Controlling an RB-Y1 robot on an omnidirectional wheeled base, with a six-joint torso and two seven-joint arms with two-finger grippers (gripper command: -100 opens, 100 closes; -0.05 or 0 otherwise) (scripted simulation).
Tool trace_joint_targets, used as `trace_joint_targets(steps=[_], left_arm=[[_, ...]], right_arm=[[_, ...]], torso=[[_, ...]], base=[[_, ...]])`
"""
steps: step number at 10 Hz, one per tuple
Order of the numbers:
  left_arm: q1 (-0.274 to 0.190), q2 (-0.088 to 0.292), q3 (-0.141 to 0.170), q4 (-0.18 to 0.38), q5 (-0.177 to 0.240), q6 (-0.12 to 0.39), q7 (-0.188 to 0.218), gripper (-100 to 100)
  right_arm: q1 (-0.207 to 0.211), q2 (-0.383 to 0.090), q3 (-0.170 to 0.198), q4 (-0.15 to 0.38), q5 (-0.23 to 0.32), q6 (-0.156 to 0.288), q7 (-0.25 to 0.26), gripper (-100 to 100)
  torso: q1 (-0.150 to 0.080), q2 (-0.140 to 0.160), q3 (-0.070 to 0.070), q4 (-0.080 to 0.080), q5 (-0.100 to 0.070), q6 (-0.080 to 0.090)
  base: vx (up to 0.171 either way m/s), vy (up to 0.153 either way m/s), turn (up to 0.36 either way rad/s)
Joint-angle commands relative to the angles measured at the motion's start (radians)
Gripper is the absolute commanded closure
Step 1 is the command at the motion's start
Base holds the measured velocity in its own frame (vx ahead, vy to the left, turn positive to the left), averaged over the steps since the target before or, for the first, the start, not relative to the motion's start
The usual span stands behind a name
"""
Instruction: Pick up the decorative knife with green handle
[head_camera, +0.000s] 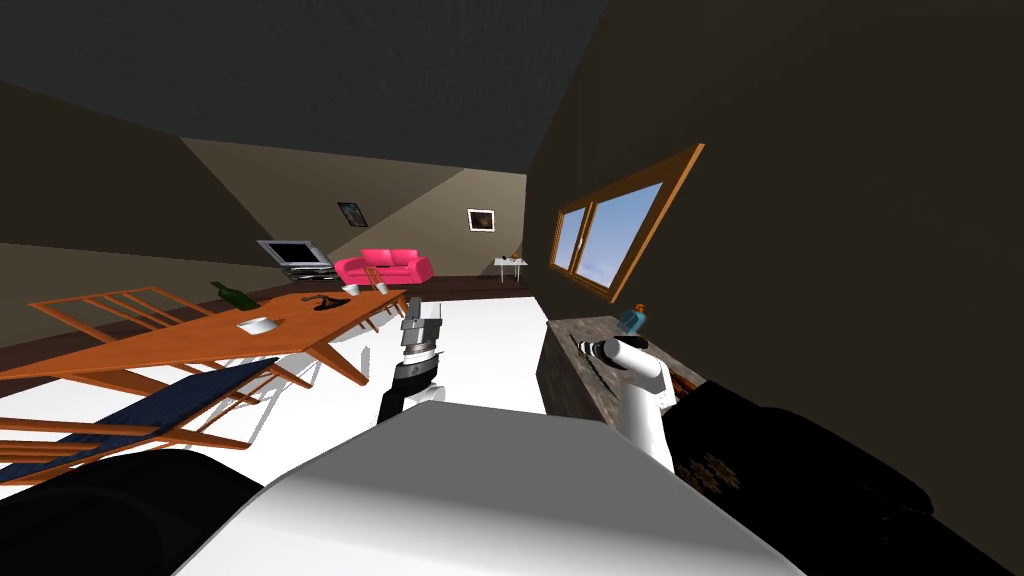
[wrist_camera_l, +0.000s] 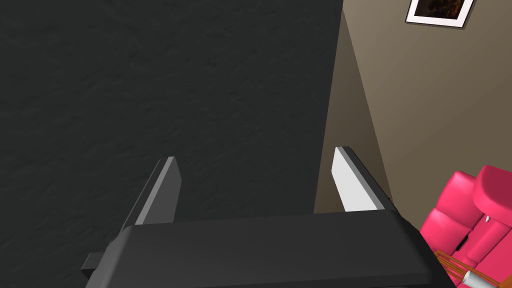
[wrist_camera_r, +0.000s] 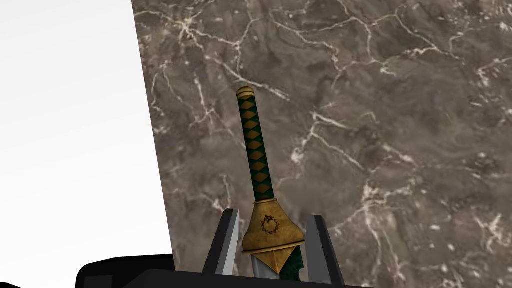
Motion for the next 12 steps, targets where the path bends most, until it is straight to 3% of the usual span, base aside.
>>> trace_joint_targets(steps=[1, 7, 12], left_arm=[[0.0, 0.0, 0.0, 0.0, 0.0, 0.0, 0.0, 0], [0.0, 0.0, 0.0, 0.0, 0.0, 0.0, 0.0, 0], [0.0, 0.0, 0.0, 0.0, 0.0, 0.0, 0.0, 0]], right_arm=[[-0.03, -0.016, -0.003, -0.002, 0.014, 0.023, -0.007, -100], [-0.128, -0.034, -0.01, -0.02, 0.077, 0.131, -0.033, -100], [-0.186, -0.04, -0.011, -0.037, 0.114, 0.23, -0.055, -100]], torso=[[0.0, 0.0, 0.0, 0.0, 0.0, 0.0], [-0.004, 0.0, 0.0, 0.0, -0.001, 0.0], [-0.005, 0.0, 0.0, 0.0, -0.001, 0.0]], base=[[0.016, 0.12, -0.054], [0.023, 0.091, -0.052], [0.024, 0.065, -0.034]])
